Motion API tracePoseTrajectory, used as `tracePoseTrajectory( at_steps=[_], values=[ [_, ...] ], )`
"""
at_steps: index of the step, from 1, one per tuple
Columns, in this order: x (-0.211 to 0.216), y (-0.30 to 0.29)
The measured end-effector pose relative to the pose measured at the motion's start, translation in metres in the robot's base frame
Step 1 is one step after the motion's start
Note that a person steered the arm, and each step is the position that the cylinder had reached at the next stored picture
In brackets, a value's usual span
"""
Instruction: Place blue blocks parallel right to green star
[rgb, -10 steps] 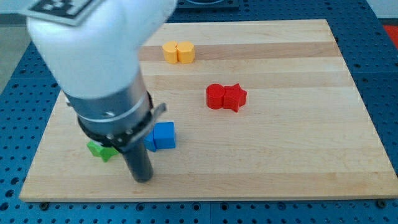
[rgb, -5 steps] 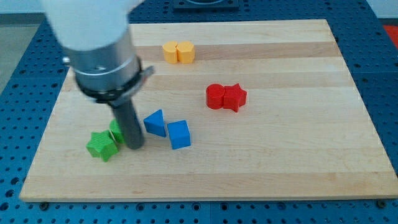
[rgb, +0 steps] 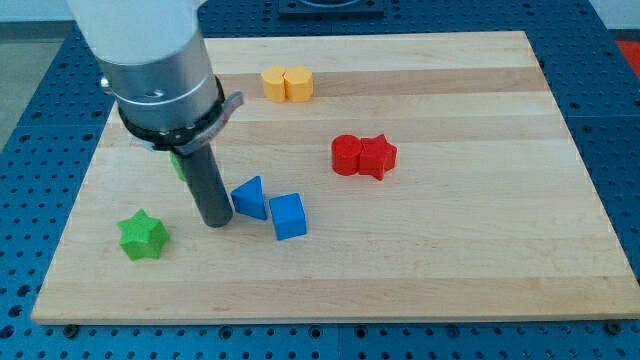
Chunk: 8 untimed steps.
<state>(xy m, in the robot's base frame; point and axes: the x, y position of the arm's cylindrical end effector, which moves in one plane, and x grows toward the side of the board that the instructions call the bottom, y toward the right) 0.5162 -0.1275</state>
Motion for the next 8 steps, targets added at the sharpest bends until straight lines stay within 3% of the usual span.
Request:
tracePoseTrajectory(
  at_steps=[2,3,6,8],
  values=[
    [-0.038,-0.039],
    [-0.056,-0.024],
    [-0.006,0.056],
    [0.003,0.069]
  ],
)
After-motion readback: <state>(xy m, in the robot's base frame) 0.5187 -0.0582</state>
